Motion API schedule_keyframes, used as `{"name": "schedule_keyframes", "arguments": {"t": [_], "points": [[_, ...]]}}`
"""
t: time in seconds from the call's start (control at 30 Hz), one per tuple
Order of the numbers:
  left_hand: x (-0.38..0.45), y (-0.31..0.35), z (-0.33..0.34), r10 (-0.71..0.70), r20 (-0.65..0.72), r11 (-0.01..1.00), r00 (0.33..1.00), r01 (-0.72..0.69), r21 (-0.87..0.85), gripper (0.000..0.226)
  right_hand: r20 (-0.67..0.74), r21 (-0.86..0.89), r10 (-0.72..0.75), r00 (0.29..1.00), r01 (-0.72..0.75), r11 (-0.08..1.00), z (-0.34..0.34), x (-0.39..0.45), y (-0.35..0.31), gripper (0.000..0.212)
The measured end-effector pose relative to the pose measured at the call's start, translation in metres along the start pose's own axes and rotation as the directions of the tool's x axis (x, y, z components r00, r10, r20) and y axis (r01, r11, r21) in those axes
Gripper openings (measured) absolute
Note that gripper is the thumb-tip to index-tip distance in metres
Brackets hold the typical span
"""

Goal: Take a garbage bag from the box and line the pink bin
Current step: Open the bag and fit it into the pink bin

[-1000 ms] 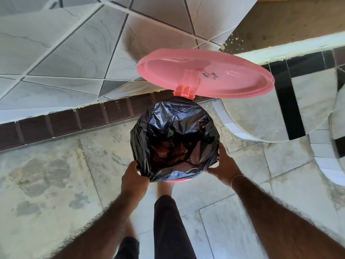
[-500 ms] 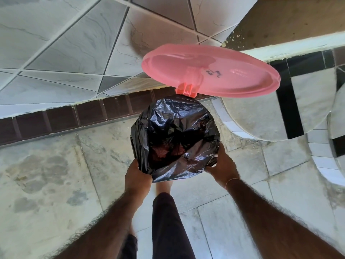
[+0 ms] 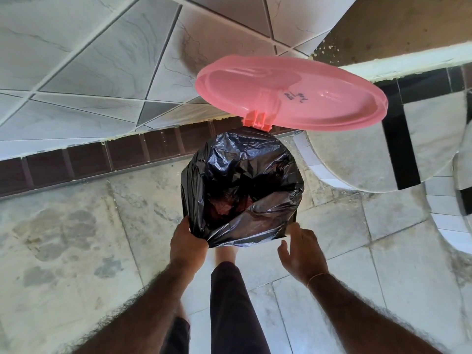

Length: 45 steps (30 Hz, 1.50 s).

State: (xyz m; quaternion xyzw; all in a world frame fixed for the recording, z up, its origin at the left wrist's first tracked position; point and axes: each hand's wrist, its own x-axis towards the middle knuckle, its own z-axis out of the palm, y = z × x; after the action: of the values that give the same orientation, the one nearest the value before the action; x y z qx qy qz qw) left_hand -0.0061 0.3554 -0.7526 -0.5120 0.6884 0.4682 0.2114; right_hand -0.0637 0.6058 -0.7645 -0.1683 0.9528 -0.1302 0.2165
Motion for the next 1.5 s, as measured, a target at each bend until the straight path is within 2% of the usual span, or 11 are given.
{"name": "schedule_keyframes", "arguments": {"t": [0.1,0.23,0.4,0.6,0.73,0.87,0.97,1.1,1.2,1.3,1.5], "points": [[0.001,-0.001,-0.001,0.013,-0.008,1.000,1.000,-0.013,0.002,0.059,0.065,-0.100,-0.094,0.993,0.100,0.990,0.005,-0.002,0.006,0.013],[-0.001,-0.001,-0.003,0.026,0.005,1.000,1.000,-0.026,0.017,0.056,0.254,-0.255,-0.069,0.965,0.135,0.957,0.011,-0.003,0.011,0.041],[0.006,-0.005,-0.002,0.012,0.021,0.999,1.000,-0.011,-0.044,0.049,0.557,-0.404,0.055,0.829,0.212,0.890,0.020,0.005,-0.005,0.066],[0.029,0.007,-0.017,-0.096,-0.017,0.967,0.995,0.089,-0.237,0.050,0.503,-0.098,0.273,0.820,-0.260,0.961,0.022,0.024,-0.014,0.050],[0.052,0.016,-0.027,-0.107,0.156,0.968,0.982,0.139,-0.210,0.043,0.388,0.358,0.595,0.705,-0.709,0.607,0.012,0.044,-0.011,0.020],[0.068,0.023,-0.040,-0.197,0.080,0.948,0.977,0.210,-0.238,0.018,0.495,0.587,0.670,0.552,-0.782,0.210,-0.008,0.064,-0.005,0.026],[0.069,0.039,-0.051,0.097,-0.214,0.993,0.972,-0.080,0.085,0.023,0.225,0.346,0.805,0.549,-0.817,0.461,-0.029,0.078,-0.001,0.021],[0.073,0.077,-0.050,0.429,-0.289,0.903,0.856,-0.418,0.102,0.029,-0.204,0.479,0.650,0.732,-0.505,0.718,-0.056,0.102,-0.018,0.023],[0.081,0.107,-0.039,0.473,-0.067,0.881,0.878,-0.473,0.026,0.038,-0.068,0.549,0.504,0.861,-0.389,0.740,-0.059,0.134,-0.038,0.037],[0.085,0.122,-0.029,0.453,0.081,0.888,0.888,-0.457,0.041,0.026,0.032,0.548,0.526,0.850,-0.455,0.702,-0.056,0.157,-0.047,0.046],[0.094,0.128,-0.030,0.380,0.147,0.910,0.913,-0.397,0.115,0.044,0.187,0.537,0.522,0.832,-0.532,0.655,-0.052,0.167,-0.024,0.049]]}}
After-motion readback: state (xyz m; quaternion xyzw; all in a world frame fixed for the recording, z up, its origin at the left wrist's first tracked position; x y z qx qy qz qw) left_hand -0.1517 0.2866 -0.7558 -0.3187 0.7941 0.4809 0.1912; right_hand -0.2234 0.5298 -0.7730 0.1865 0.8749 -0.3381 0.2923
